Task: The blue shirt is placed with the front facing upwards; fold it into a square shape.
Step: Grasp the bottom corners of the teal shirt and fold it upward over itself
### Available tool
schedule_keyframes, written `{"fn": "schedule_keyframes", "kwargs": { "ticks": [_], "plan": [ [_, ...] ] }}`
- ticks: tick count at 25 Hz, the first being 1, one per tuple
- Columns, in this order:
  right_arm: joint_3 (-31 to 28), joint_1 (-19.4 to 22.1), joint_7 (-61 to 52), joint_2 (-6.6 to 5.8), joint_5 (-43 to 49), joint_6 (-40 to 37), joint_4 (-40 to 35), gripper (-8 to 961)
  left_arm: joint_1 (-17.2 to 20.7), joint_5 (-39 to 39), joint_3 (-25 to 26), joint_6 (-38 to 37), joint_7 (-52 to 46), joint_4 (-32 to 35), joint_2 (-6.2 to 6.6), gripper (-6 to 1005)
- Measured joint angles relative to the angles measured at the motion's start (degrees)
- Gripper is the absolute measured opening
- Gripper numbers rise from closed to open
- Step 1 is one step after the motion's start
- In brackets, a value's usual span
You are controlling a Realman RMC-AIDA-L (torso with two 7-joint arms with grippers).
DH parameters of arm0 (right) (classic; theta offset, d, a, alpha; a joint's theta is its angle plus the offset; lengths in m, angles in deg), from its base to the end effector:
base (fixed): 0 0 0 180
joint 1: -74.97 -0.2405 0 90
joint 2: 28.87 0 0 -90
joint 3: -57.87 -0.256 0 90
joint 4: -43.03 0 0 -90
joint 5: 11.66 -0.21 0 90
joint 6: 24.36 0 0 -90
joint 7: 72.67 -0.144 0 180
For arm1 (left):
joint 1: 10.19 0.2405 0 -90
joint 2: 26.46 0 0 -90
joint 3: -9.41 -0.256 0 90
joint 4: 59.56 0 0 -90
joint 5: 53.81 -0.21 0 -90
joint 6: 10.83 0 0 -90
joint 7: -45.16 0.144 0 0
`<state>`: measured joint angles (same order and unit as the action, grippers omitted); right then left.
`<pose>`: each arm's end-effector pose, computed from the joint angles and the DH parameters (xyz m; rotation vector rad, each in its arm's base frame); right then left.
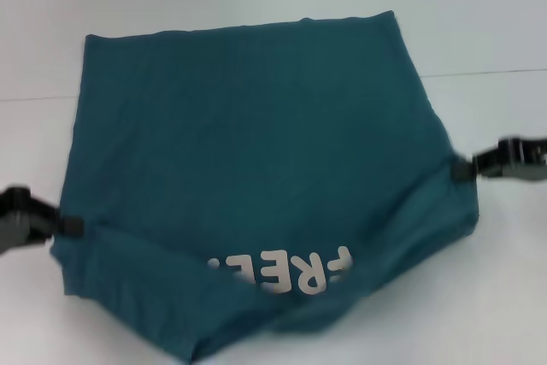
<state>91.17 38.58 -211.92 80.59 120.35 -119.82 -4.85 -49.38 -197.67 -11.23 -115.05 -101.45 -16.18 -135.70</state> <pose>0.2715 0.3661 0.0965 -2.3129 1.7313 0.4233 -0.2814 0.3461 0.0950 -2.1894 -2.1009 -0.4139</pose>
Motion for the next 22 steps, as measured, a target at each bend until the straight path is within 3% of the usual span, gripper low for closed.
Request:
{"fn": "schedule_keyframes", "kwargs": {
  "ticks": [10,14,17,22],
  "plan": [
    [-0.5,-1.5,-5.0,0.1,-2.9,15.9,0.2,29,-7.1,0.8,-1.0,14.1,-2.6,-6.2,2.58,23],
    [1.3,-3.2,-5.0,0.7,-2.7,22.3,2.0,30,-10.2,0.4,-6.8,21.7,-5.0,-8.5,3.37,23],
    [4.0,-4.6,-4.1,1.35,-2.7,28.1,4.7,31,-10.8,0.1,-10.6,25.6,-6.3,-8.7,3.03,23],
    [8.2,-7.6,-0.6,2.04,-2.7,34.5,9.2,31,-11.1,-0.1,-18.1,33.4,-7.0,-9.2,1.25,23]
  ]
}}
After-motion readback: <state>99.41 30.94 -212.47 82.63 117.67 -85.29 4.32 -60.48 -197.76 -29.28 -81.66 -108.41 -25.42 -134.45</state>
